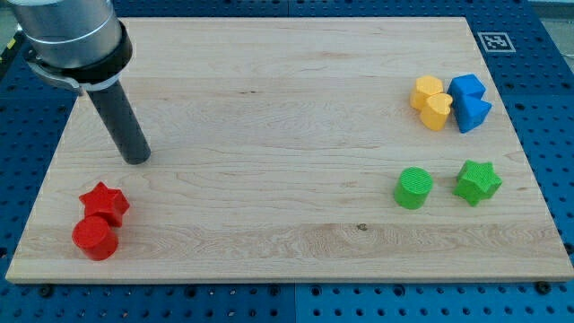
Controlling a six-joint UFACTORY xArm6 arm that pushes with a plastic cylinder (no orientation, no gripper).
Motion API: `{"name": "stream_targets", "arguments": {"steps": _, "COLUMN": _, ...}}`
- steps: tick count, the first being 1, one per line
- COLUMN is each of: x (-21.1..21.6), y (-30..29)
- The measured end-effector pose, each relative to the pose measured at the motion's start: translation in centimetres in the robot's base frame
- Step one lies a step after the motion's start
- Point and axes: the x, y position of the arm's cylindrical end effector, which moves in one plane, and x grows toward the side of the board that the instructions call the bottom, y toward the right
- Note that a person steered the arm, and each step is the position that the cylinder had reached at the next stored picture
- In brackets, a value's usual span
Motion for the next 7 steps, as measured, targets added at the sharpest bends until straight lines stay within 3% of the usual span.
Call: {"name": "stream_targets", "arguments": {"steps": 7, "x": -1.6, "y": 0.0}}
